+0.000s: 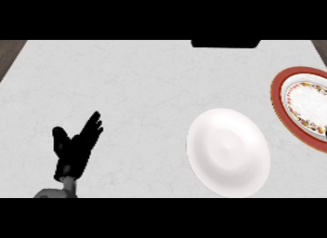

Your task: Pick the cupcake from the plate and place it in the plate

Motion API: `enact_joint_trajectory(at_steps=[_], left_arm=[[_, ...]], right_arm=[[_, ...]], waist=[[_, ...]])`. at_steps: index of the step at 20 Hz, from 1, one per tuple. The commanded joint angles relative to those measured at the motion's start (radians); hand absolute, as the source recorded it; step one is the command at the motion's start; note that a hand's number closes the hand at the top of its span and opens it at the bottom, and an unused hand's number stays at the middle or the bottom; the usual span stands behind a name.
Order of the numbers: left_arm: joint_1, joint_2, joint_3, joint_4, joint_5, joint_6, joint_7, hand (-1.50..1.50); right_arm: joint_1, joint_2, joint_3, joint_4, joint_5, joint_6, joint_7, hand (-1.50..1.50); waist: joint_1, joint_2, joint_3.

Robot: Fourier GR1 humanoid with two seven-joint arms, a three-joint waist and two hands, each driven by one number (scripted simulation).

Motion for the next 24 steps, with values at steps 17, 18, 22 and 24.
enact_joint_trajectory(at_steps=[17, 18, 22, 24], left_arm=[[-0.041, -0.018, -0.031, 0.017, -0.033, -0.019, 0.0, 0.0], [-0.017, -0.041, -0.047, 0.004, -0.046, 0.01, 0.011, 0.0], [-0.022, 0.01, -0.001, -0.016, 0.01, -0.049, 0.033, 0.0], [-0.012, -0.032, -0.045, -0.023, -0.032, -0.012, 0.016, 0.0]], right_arm=[[-0.603, -0.138, 0.122, 0.972, 0.321, 0.048, -0.104, -1.5], [-0.602, -0.138, 0.129, 0.994, 0.326, 0.09, -0.119, -1.5], [-0.651, -0.087, 0.094, 1.045, 0.29, 0.151, -0.189, -1.5], [-0.684, -0.088, 0.063, 1.053, 0.262, 0.18, -0.217, -1.5]], waist=[[0.069, 0.029, 0.004], [0.065, 0.025, 0.004], [0.067, 0.026, 0.006], [0.067, 0.027, 0.007]])
